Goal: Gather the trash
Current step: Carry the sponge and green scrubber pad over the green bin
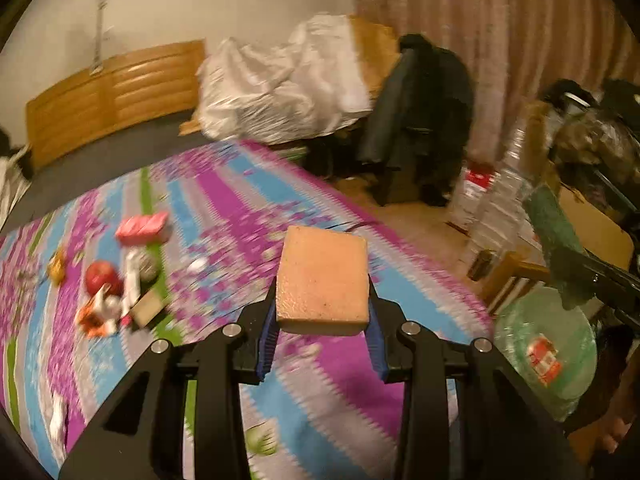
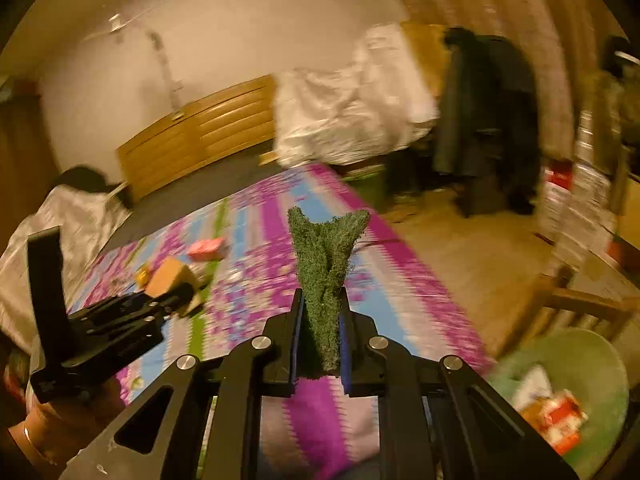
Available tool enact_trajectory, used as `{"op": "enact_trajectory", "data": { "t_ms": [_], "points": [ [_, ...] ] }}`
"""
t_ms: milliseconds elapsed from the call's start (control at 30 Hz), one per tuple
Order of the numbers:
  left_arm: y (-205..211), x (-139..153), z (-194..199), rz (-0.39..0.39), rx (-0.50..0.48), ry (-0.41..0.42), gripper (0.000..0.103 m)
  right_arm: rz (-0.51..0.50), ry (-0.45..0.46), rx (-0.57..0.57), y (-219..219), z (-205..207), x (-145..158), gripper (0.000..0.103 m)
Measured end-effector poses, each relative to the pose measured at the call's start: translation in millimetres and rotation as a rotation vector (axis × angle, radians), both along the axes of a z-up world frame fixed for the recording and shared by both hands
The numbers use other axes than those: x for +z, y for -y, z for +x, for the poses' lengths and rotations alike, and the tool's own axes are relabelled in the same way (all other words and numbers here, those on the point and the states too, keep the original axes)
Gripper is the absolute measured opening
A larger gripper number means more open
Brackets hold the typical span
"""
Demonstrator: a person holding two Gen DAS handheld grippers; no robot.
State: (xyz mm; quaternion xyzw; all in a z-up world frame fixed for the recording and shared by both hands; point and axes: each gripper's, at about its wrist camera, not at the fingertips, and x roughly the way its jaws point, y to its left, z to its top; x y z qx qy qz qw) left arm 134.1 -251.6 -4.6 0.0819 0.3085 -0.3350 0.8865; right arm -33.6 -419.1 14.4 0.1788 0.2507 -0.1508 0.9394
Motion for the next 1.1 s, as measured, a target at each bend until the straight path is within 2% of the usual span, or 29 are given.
{"op": "enact_trajectory", "data": {
  "t_ms": [133, 367, 533, 800, 1100],
  "points": [
    [42, 14, -20, 0.007, -0.083, 0.033, 0.036, 0.002, 0.013, -0.102, 34, -43, 6, 0.016],
    [106, 29, -60, 0.036, -0.224, 0.098, 0.036, -0.056, 0.015, -0.286, 82, -119, 17, 0.016],
    [149, 36, -90, 0.049, -0.316, 0.138, 0.036, -0.075, 0.000, -0.398, 110, -157, 16, 0.016],
    [200, 36, -127, 0.080, -0.435, 0.181, 0.036, -0.092, -0.055, -0.529, 142, -191, 5, 0.016],
    [242, 18, -157, 0.133, -0.532, 0.193, 0.036, -0.076, -0.118, -0.617, 155, -215, -13, 0.016]
  ]
}}
